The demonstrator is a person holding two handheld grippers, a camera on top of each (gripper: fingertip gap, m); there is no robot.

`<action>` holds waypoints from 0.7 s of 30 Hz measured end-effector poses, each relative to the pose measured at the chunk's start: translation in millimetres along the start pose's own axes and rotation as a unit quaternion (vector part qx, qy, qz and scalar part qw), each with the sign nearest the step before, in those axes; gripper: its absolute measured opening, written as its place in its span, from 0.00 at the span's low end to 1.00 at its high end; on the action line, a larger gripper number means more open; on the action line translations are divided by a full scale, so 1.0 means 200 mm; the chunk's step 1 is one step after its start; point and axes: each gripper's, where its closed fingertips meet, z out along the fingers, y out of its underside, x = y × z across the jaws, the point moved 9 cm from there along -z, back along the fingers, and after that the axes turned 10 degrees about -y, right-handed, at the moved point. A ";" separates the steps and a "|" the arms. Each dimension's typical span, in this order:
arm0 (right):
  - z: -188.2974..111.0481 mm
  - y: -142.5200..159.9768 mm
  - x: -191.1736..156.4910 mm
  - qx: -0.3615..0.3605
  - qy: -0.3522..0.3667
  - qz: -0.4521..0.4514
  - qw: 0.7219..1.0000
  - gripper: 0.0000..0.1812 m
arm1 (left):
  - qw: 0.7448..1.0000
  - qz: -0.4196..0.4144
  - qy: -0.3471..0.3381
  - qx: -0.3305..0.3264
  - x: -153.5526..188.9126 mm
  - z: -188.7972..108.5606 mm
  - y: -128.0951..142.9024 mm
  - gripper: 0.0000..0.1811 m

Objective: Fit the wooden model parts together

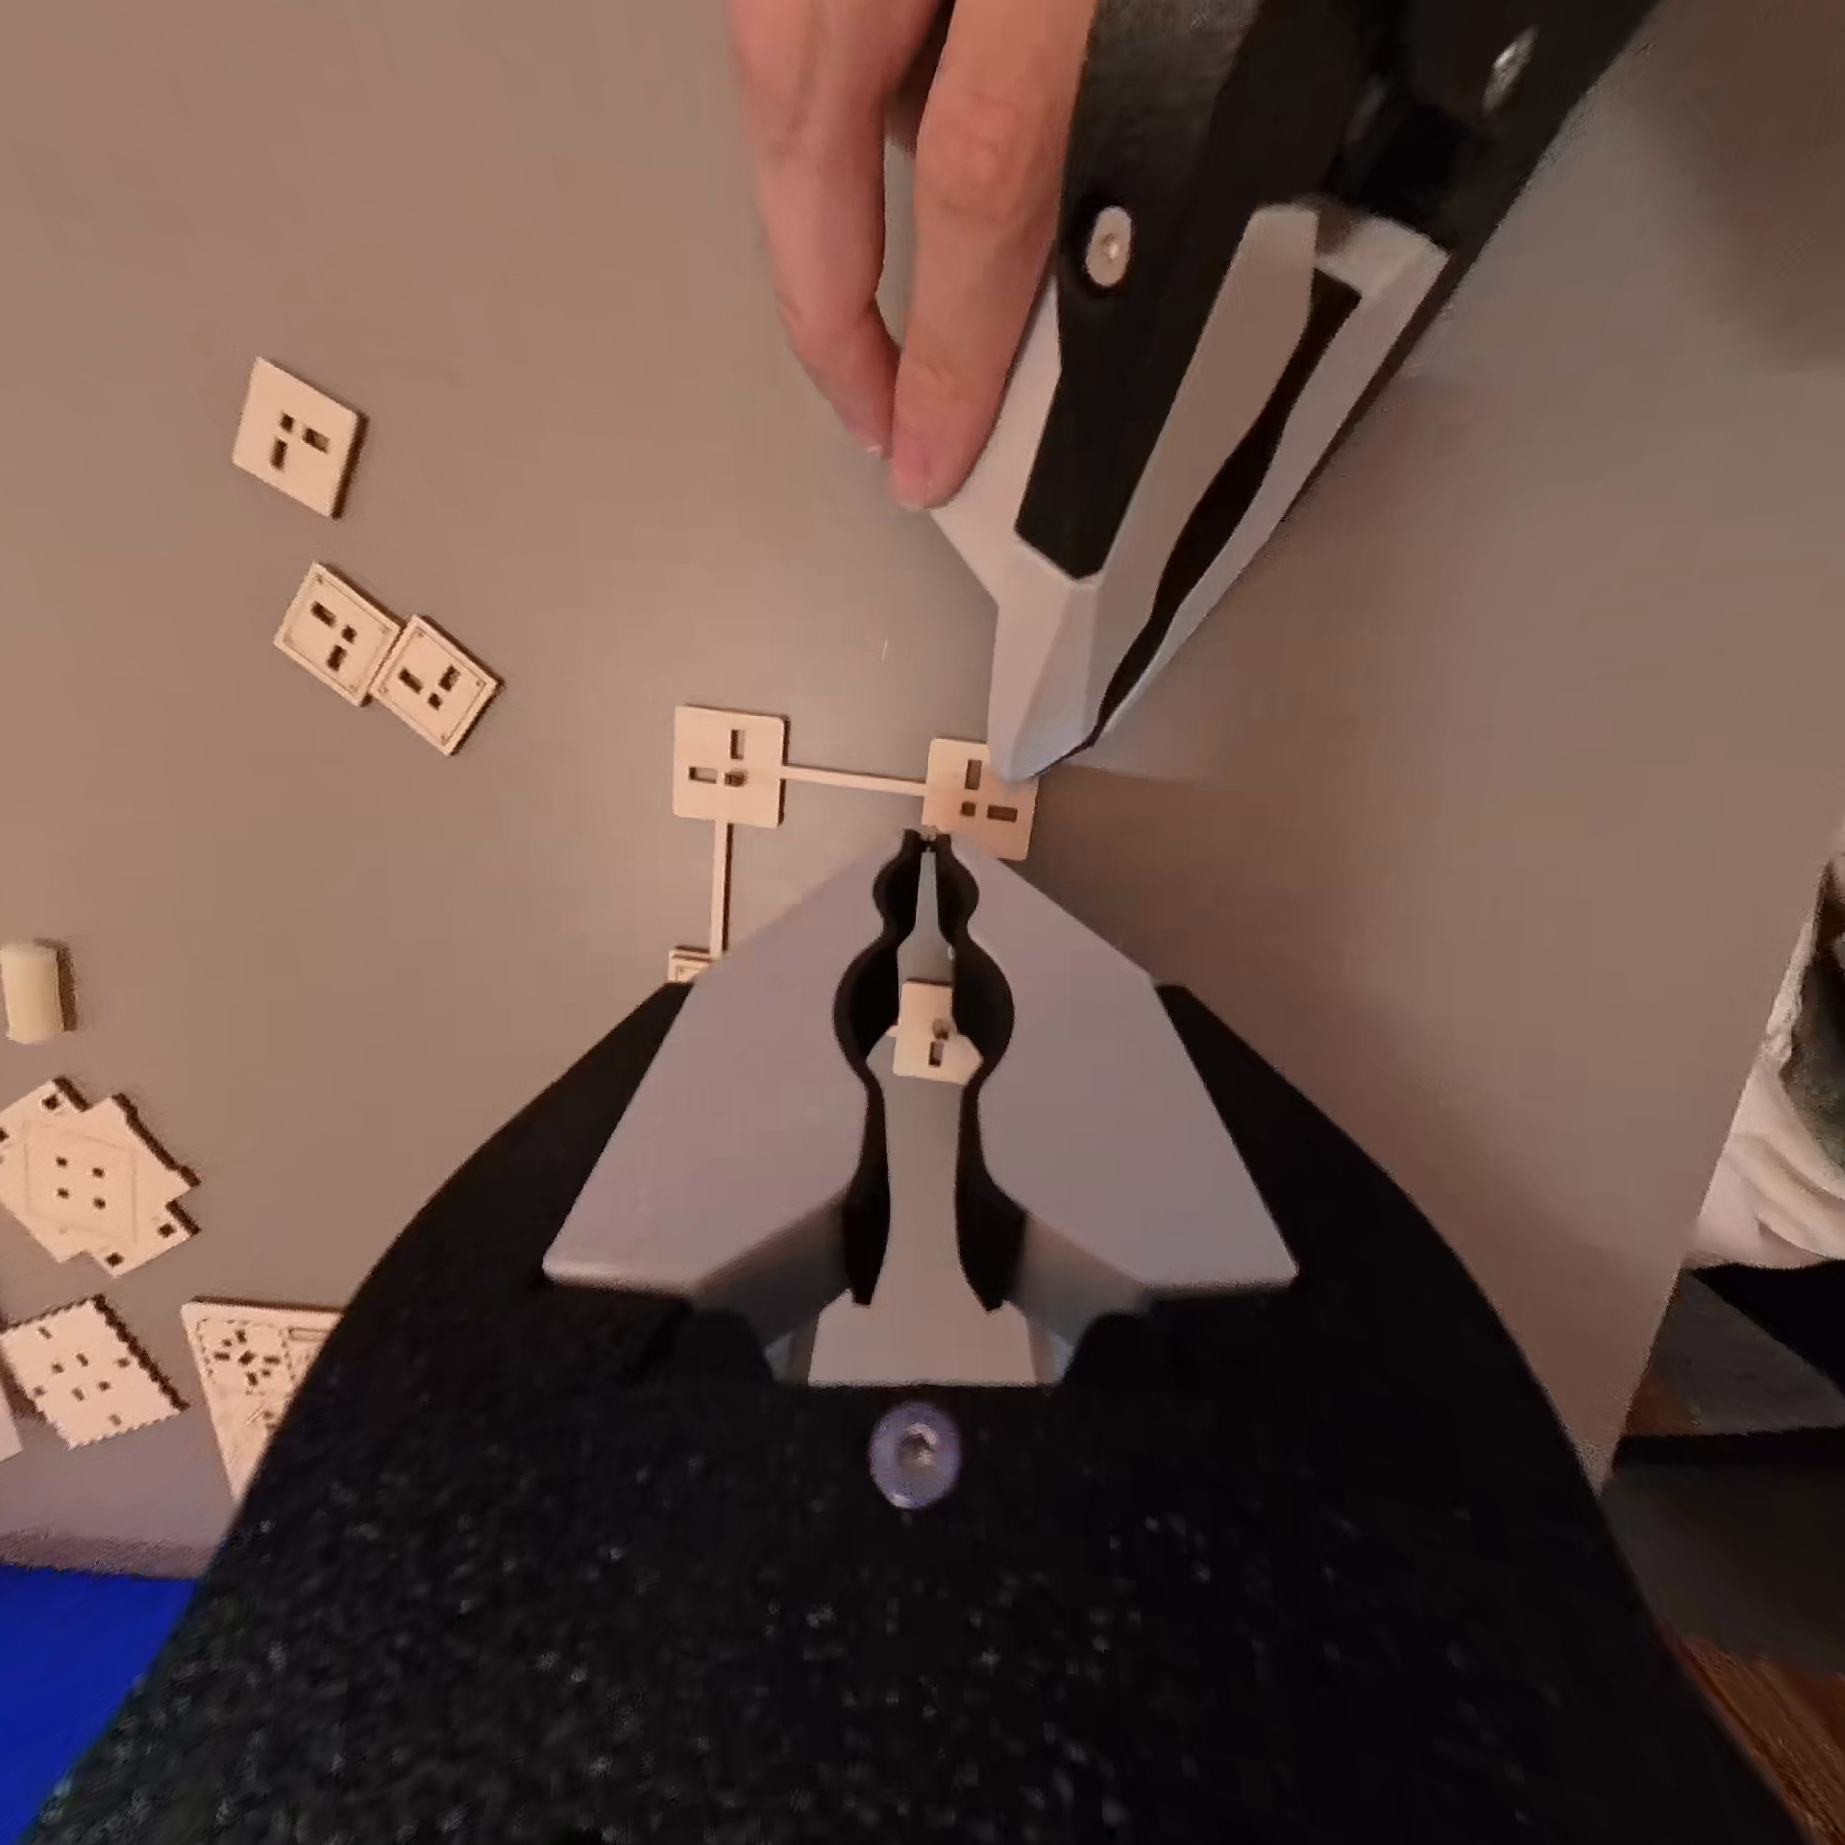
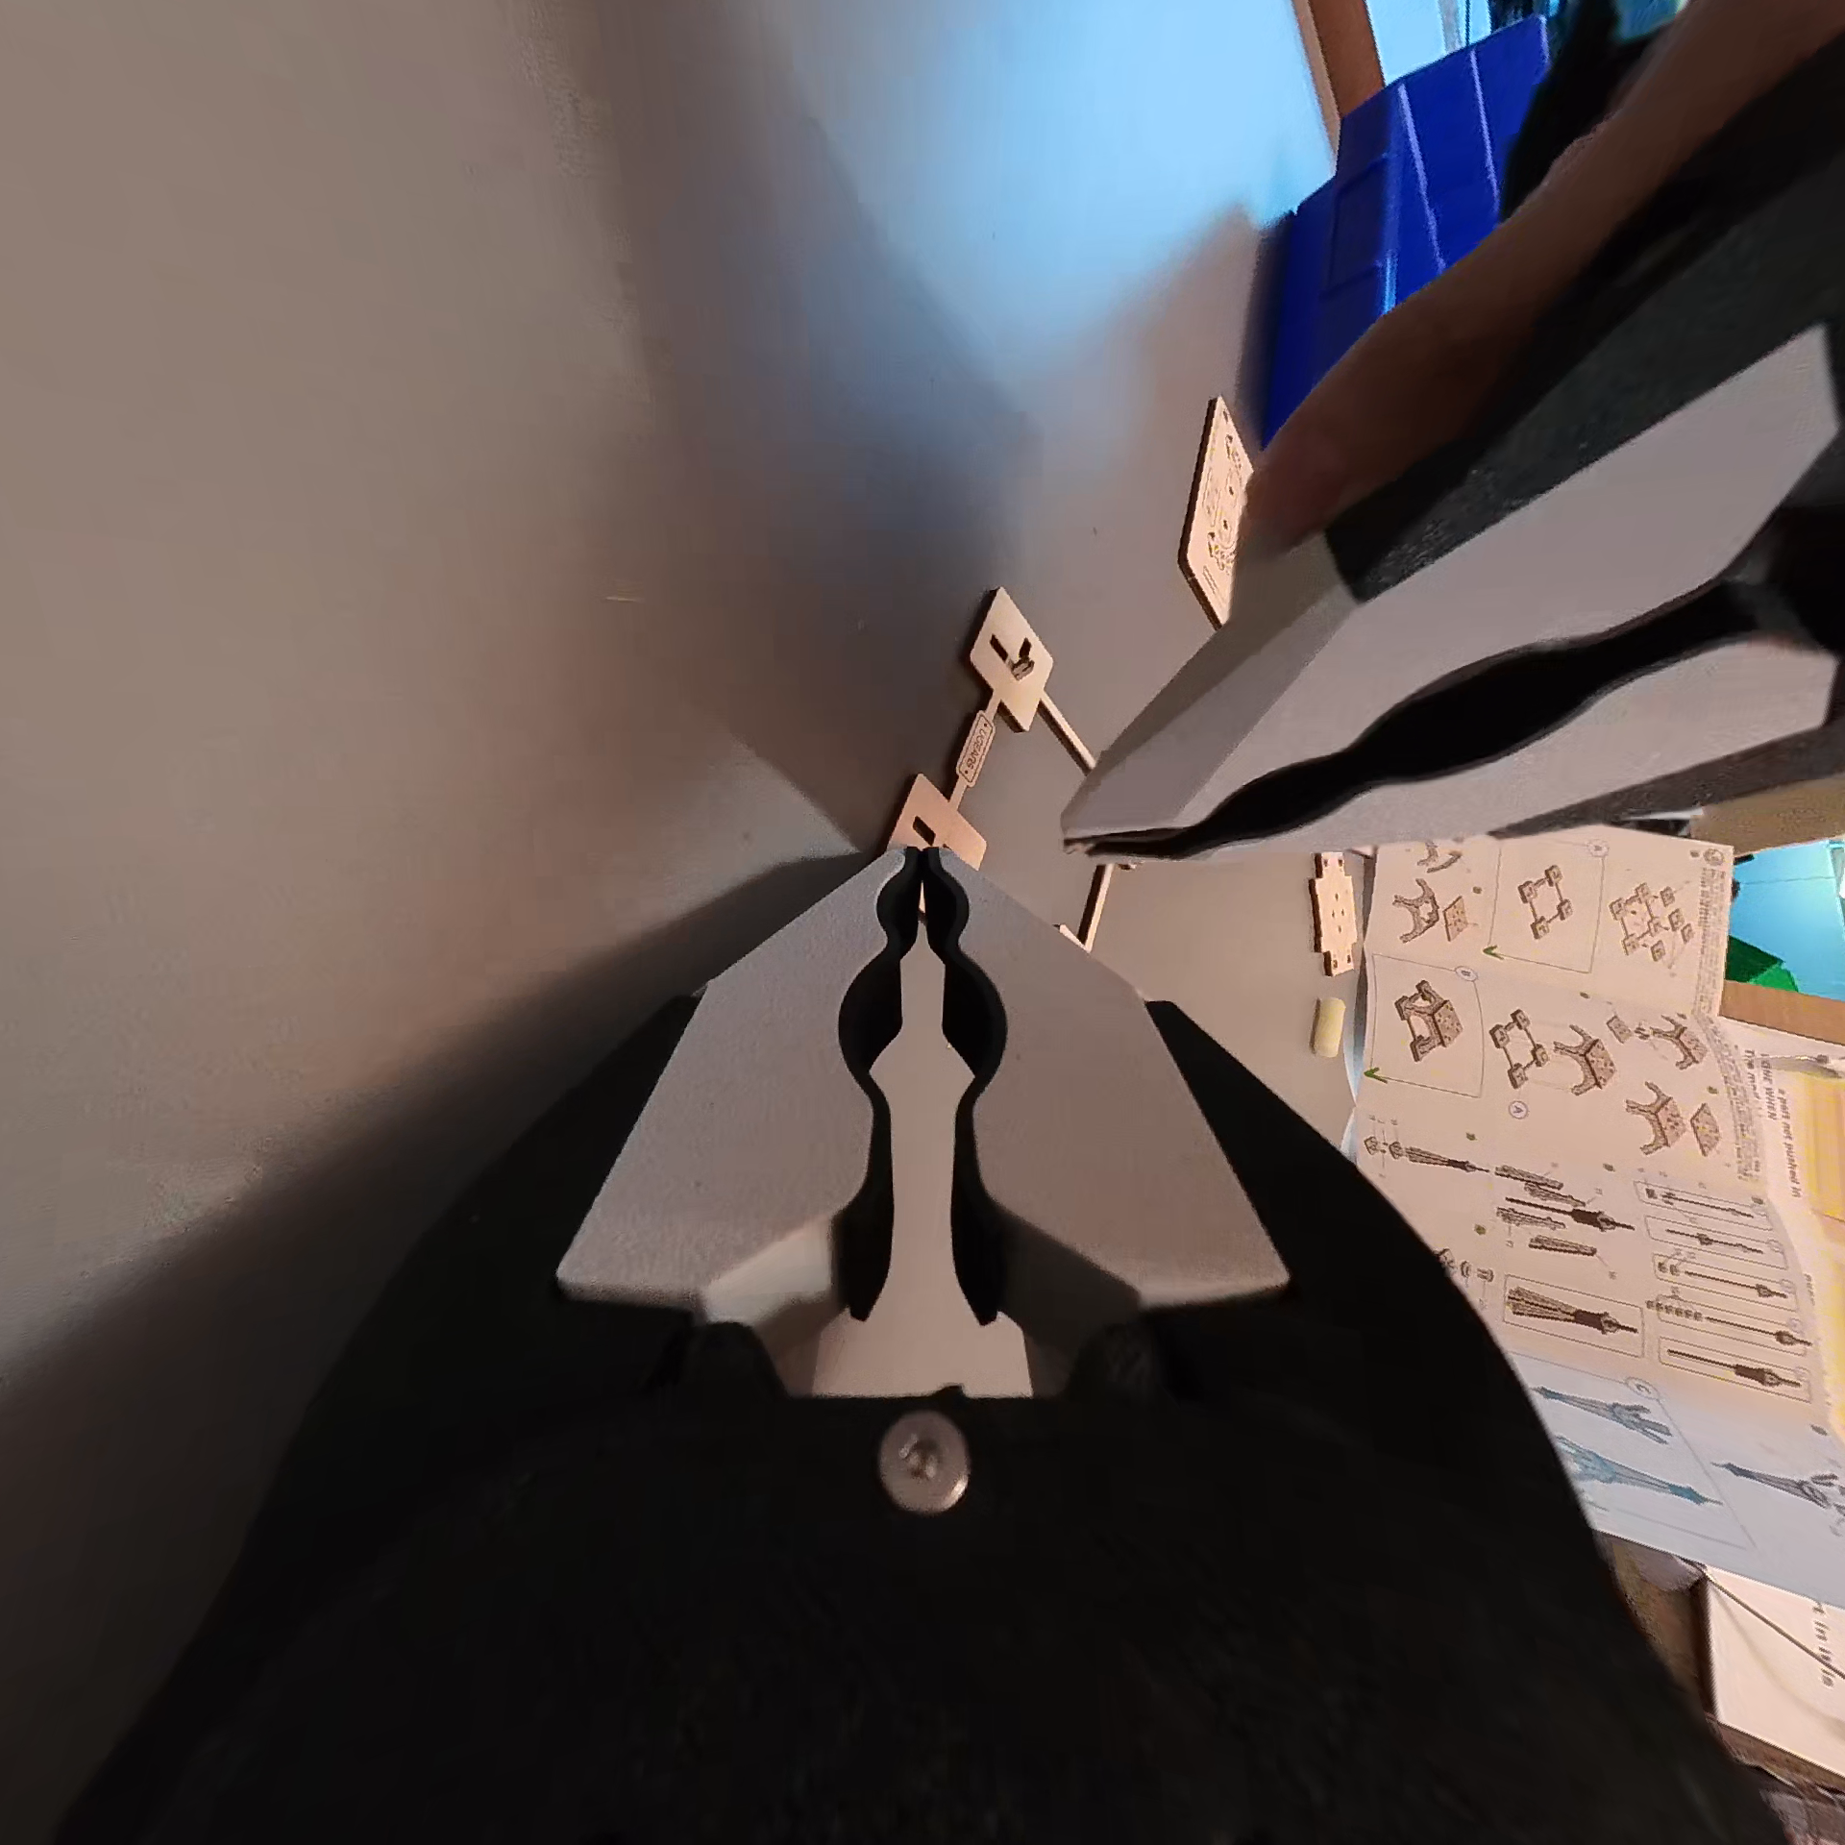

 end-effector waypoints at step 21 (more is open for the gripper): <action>0.00 0.00 0.01 0.010 -0.002 0.010 1.000 0.00 | 0.973 0.112 -0.057 0.193 0.05 -0.14 -0.01 0.00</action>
